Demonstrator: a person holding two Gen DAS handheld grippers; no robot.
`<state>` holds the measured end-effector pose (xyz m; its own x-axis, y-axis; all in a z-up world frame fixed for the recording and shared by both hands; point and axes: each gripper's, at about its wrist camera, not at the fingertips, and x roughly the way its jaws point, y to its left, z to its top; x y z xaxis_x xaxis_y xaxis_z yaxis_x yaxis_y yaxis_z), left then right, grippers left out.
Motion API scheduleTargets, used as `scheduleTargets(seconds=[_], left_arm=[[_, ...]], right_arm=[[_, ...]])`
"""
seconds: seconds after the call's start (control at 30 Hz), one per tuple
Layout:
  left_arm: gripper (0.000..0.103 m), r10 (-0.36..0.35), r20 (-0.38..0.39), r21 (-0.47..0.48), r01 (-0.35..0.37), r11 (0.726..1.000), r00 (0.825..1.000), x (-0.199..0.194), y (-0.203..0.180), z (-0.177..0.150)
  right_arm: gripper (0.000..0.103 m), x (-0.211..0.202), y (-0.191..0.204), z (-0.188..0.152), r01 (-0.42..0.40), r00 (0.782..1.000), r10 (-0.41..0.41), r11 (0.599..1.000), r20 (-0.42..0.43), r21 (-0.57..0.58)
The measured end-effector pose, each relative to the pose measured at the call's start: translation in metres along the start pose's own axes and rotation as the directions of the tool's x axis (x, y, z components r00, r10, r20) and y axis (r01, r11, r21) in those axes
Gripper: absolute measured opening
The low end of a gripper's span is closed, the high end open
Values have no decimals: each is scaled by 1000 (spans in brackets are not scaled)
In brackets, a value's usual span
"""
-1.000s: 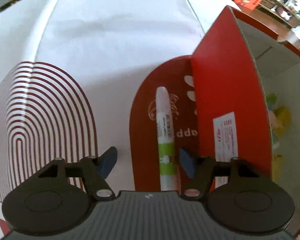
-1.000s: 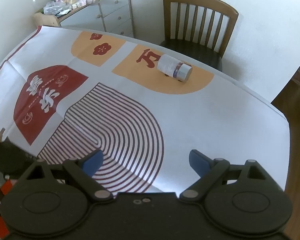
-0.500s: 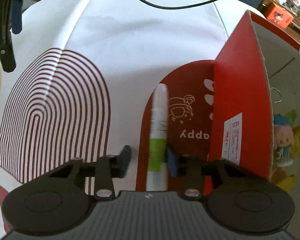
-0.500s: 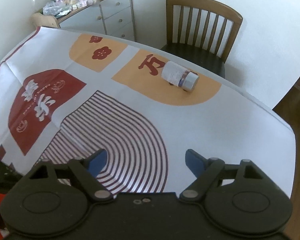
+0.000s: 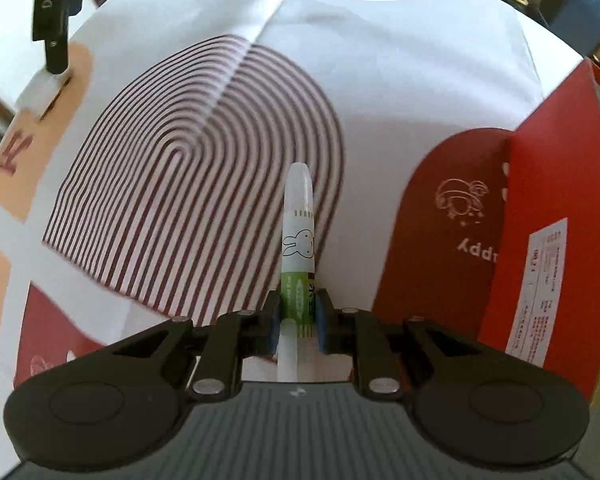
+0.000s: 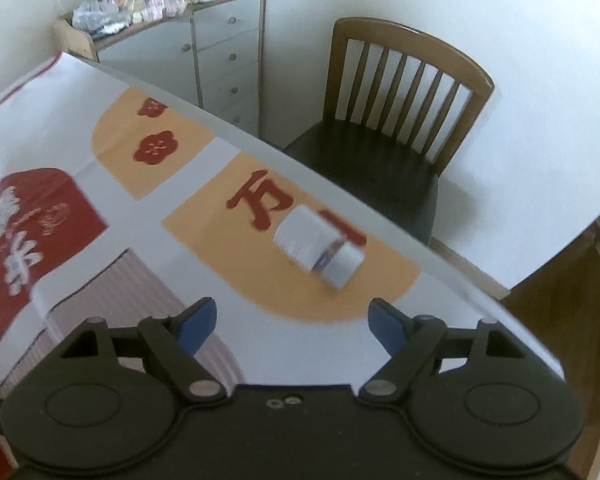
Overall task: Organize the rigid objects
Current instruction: 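Grasp the green-and-white marker with the left tool while the right tool approaches the white can, then close the right tool on the white-and-silver can and lift it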
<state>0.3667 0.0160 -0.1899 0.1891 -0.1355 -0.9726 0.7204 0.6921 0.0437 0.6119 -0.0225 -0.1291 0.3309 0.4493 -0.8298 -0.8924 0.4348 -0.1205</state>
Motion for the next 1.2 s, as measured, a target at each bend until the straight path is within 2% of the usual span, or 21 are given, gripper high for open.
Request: scheduleTargets(seconds=[0.07,0.23,0.53,0.6,0.67,0.77,0.93,1.2], left_arm=[[17,3,4,-18,-3,1000,1000,0,3,-3],[17,-3,19,-55,4,998,1000,-9,2,-6],[17,-8,26,-90,10,996,1000,3,7,0],[17,-7,29,-93,9,996,1000,4,7,0],[17,-7,34,-103,10,995,999,3,8,-1],[17,2,35,-122,2,993,999,2,7,-3],[17,10,31,-187,-4,982,999,0,9,-3],[17,35,46,-305,-19,952,998,0,12,-4]], right_arm=[[76,15,0,9,1,1000,-1,1000,-16,-31],[75,43,8,28,16,999,-21,992,-41,-127],[72,80,9,43,33,995,-49,982,-83,-188],[70,86,8,41,33,995,-50,983,-90,-179],[60,85,6,40,6,996,-19,989,-88,-148],[40,79,5,34,-14,997,6,994,-77,-110],[39,65,16,15,38,998,-41,998,-53,-45],[39,27,30,-34,56,995,-52,997,-81,46]])
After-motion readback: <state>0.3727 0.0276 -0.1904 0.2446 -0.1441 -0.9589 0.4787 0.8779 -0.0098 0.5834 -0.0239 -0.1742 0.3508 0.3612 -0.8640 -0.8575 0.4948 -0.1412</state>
